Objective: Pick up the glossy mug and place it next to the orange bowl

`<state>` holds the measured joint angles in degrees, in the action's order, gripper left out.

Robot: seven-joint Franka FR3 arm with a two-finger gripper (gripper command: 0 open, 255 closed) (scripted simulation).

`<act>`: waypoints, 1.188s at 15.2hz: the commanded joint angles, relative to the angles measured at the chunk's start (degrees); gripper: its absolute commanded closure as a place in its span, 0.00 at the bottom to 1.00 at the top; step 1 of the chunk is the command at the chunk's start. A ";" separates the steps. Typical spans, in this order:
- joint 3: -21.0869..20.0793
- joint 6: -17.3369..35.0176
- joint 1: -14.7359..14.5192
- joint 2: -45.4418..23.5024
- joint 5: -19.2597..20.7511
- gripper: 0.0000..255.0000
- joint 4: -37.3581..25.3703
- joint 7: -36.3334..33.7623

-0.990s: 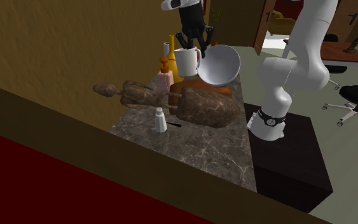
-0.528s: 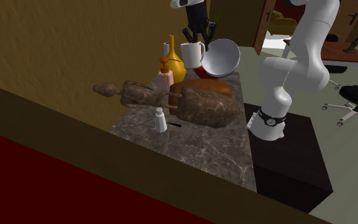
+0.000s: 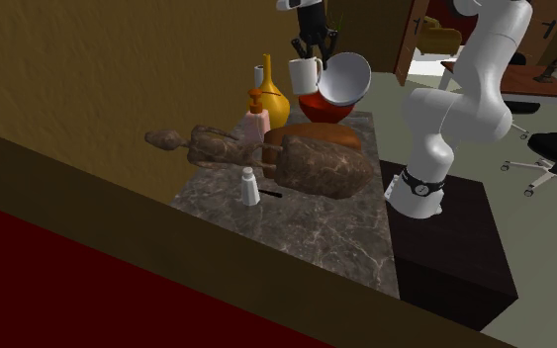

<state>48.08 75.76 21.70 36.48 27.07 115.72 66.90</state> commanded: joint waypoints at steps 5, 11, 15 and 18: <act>4.35 0.03 1.96 1.83 4.61 1.00 -0.74 6.04; 5.82 3.95 2.40 2.89 5.85 1.00 3.93 5.09; 7.04 6.60 2.56 3.35 6.72 1.00 6.81 4.52; 8.08 8.62 2.61 3.56 7.41 1.00 8.85 4.12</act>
<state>55.97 83.80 24.23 39.91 34.28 123.90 71.21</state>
